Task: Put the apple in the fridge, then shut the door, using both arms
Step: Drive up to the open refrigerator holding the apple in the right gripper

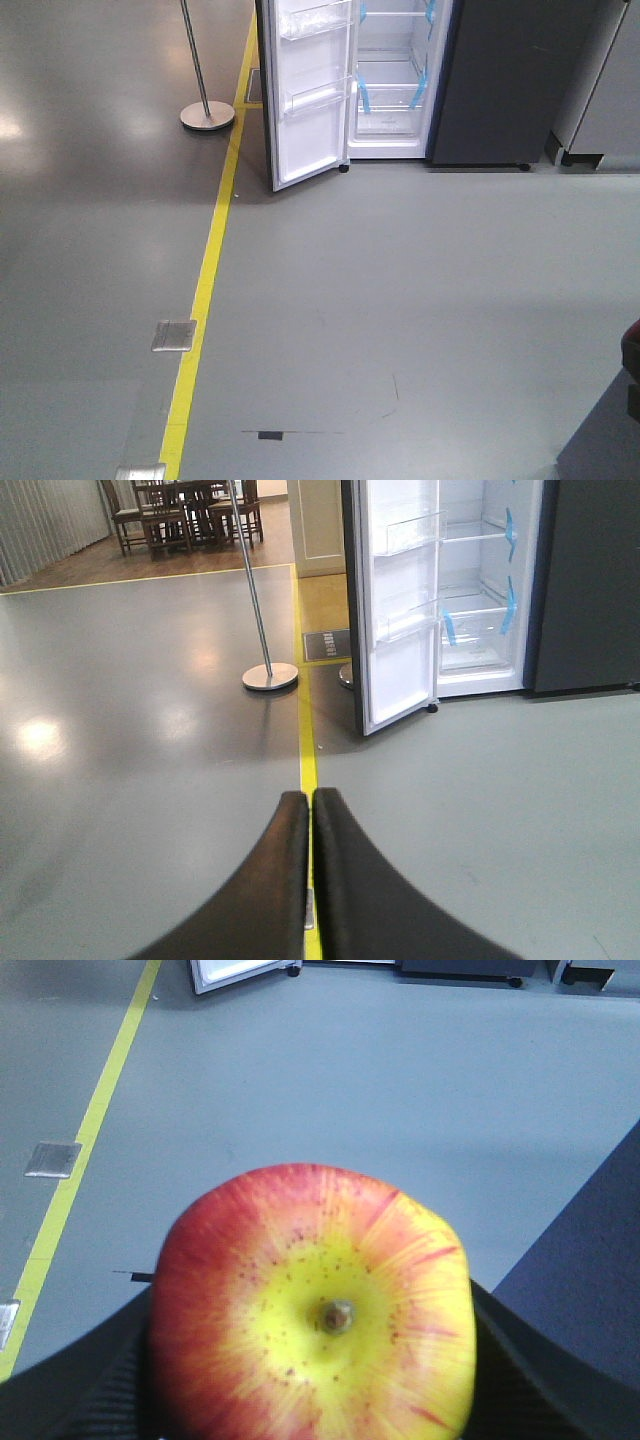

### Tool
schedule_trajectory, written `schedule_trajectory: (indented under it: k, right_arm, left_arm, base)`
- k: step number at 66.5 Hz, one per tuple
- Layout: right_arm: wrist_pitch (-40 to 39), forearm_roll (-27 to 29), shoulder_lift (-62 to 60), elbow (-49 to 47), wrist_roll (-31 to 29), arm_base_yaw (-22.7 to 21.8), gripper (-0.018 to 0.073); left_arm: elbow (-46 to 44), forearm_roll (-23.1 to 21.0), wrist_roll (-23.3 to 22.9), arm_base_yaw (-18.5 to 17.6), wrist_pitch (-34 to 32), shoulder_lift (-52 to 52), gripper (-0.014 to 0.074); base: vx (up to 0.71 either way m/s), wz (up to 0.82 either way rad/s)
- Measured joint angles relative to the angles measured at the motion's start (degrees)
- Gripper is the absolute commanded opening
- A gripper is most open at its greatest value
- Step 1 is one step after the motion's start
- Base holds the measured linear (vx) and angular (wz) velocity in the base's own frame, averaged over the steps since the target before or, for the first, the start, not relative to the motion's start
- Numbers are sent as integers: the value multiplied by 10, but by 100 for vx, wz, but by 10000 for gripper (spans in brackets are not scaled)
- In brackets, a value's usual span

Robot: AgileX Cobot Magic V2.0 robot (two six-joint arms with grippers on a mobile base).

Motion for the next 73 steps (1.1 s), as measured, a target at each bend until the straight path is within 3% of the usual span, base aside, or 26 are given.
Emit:
schedule_trajectory:
  k: [73]
  right_arm:
    - [0,0,0,0,0,0,153]
  left_arm:
    - [0,0,0,0,0,0,-6]
  base:
    - [16,0]
